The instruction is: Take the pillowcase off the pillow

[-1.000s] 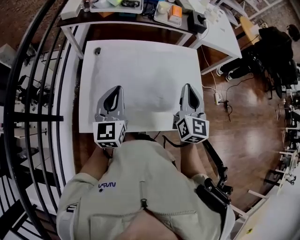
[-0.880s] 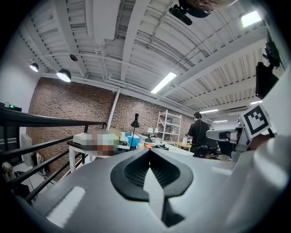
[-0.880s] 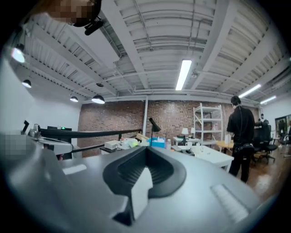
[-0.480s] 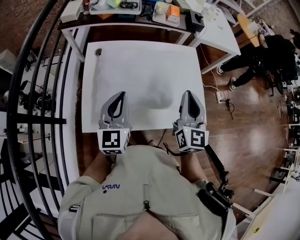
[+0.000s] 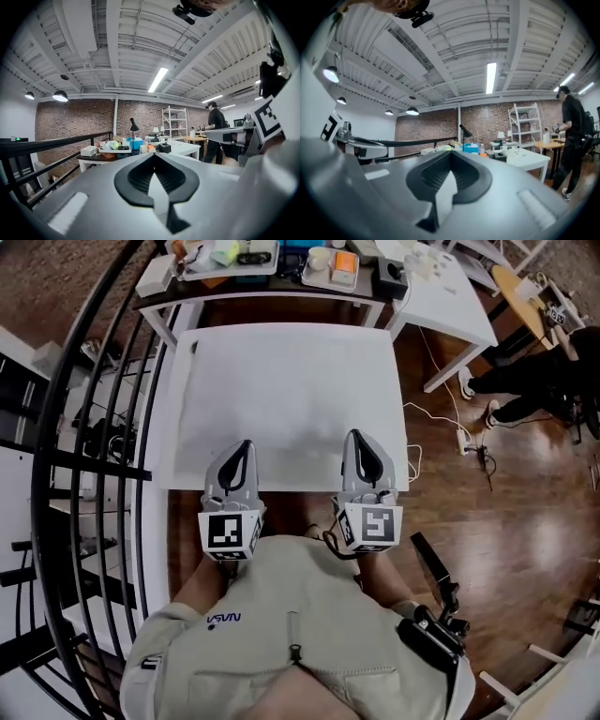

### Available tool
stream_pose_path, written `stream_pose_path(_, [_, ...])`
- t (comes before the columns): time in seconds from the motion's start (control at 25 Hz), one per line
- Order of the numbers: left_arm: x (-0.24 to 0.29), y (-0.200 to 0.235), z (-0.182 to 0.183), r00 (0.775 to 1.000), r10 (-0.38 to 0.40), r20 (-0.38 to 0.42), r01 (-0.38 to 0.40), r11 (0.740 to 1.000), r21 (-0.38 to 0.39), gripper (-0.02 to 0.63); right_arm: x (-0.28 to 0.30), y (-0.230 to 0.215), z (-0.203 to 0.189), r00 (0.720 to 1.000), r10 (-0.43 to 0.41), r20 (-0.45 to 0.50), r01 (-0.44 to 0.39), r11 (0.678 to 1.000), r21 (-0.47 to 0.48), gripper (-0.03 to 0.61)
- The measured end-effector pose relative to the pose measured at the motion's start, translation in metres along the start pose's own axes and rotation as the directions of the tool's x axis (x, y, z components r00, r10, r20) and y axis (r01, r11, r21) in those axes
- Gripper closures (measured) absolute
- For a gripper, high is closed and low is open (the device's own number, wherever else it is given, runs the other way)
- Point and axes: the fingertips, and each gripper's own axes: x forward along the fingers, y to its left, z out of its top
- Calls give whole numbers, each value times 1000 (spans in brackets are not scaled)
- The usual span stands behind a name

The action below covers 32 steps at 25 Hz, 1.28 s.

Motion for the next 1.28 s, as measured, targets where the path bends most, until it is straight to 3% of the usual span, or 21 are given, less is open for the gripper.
stream_pose_path(0.28, [-35,-14,-4,995,103,-13,-103,995,-8,607,-21,2,-5,996,92,13,-92,996,11,575])
stream_pose_path(0.72, [-69,-10,0,998,45,32,-46,998,33,607,-48,35,1,999,40,4,-40,999,13,575])
stream_pose_path(1.28, [-91,3,-19,999,2,34,-2,1000,5,607,-64,64,-15,999,12,-53,-11,1000,14,577])
